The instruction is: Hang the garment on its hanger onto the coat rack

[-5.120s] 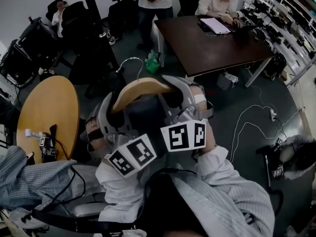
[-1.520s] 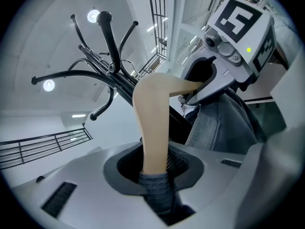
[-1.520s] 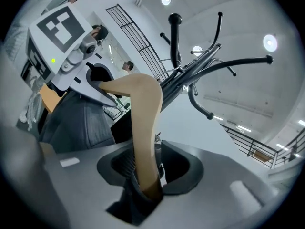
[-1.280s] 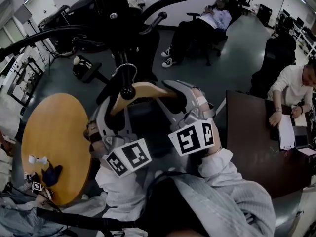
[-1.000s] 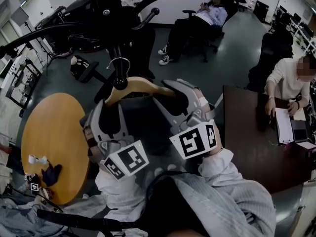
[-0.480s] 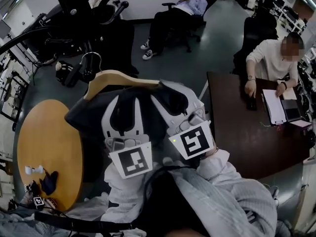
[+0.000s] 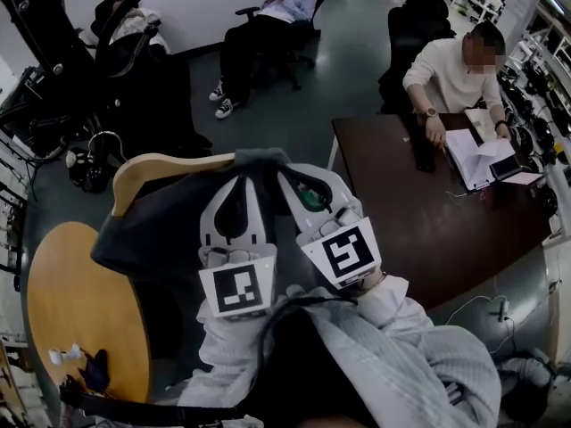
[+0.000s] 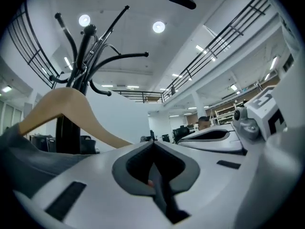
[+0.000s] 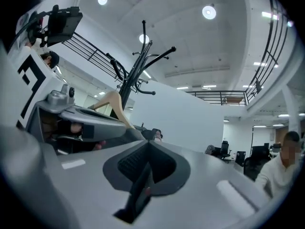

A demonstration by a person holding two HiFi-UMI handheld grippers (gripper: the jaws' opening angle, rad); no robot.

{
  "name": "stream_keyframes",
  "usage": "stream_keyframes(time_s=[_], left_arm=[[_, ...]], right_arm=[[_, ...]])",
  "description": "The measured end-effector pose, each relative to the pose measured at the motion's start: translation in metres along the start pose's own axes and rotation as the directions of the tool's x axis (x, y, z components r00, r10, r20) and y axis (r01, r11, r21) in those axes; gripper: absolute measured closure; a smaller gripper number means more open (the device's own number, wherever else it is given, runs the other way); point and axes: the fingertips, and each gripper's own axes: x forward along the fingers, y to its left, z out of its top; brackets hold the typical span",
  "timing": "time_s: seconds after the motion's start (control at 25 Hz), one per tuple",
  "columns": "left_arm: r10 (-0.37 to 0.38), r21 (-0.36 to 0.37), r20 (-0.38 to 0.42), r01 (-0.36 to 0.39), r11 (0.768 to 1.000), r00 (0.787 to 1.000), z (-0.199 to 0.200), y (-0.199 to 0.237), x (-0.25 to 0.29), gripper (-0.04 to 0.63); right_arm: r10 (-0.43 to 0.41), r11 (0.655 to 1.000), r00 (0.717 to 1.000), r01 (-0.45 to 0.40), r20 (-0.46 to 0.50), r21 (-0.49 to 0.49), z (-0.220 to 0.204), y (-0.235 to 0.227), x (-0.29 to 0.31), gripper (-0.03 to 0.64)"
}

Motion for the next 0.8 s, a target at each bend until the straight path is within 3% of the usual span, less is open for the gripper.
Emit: stream_keyframes(time_s=[0.2,0.8], left_arm=[[-0.072,-0.033,-0.018,0.071,0.997,0.997,-0.007,-0.015,0.016,0.591],[-0.090,-0.035,-0.034,0.089,0.995,0.995,-0.016,-0.016,0.036,0.591]], right_arm=[[-0.050,0.997,0.999,0.051,-0.015,0.053,-0.007,-0.014,-0.004,0.615],[-0.041,0.997,0.998,0.043,-0.043,0.070,-0.017,-0.022,0.009,0.617]])
